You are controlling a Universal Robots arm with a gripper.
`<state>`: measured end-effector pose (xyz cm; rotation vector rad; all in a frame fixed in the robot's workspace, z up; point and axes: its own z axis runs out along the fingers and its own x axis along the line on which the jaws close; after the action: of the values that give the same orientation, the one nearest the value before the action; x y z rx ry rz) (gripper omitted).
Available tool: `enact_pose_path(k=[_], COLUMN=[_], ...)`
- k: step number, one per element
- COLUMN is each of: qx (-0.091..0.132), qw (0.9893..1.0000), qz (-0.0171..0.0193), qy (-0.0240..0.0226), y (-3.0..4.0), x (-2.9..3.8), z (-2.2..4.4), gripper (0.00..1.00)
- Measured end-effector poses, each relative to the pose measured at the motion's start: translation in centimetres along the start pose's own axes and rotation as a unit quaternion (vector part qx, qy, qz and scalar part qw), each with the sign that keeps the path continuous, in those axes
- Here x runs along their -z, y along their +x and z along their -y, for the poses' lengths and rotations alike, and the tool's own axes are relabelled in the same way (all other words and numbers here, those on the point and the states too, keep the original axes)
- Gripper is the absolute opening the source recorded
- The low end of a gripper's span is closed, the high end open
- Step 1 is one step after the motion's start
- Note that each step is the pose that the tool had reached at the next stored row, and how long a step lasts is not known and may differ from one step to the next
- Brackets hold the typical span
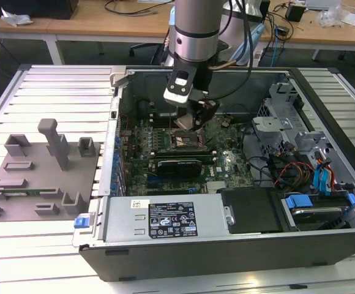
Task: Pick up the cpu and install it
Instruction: 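Place the cpu into insertion slot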
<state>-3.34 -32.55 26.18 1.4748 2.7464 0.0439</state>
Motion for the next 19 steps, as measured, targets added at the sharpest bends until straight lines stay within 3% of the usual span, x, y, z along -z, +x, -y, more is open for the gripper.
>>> enact_pose_path(k=[4,8,13,17,19], qx=[-0.033,-0.069,-0.116,-0.155,-0.176], qw=[0.9995,0.9976,0.9933,0.9879,0.9844], qz=[0.0012,0.0025,0.0042,0.0056,0.0064], qy=[0.0003,0.0005,0.0009,0.0012,0.0014], y=[0.00,0.00,0.00,0.00,0.00], x=[-0.02,-0.05,-0.08,-0.11,-0.12], z=[0.00,0.00,0.00,0.00,0.00], gripper=[0.54,0.54,0.54,0.54,0.54])
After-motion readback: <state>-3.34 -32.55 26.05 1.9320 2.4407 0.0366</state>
